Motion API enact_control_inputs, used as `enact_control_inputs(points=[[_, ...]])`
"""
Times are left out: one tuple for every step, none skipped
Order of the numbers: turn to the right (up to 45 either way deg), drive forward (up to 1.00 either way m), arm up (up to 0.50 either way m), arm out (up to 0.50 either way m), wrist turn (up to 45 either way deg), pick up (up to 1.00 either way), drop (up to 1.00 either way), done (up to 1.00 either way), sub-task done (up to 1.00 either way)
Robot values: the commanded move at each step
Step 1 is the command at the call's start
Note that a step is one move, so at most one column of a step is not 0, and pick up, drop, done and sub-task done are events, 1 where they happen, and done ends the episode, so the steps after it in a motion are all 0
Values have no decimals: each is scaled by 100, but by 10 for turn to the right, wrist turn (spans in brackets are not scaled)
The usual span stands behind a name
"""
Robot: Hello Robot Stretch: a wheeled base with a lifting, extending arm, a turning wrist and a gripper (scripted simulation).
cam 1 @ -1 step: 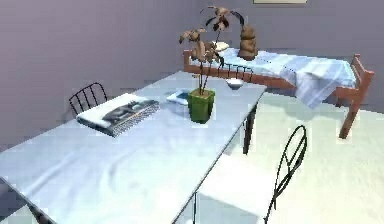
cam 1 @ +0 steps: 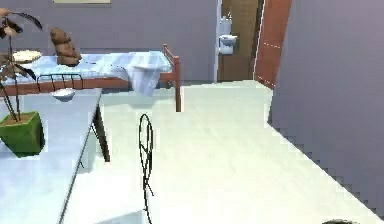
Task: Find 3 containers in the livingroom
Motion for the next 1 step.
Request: enact_control_inputs(points=[[450, 0, 0, 0, 0, 0, 0, 0, 0]])
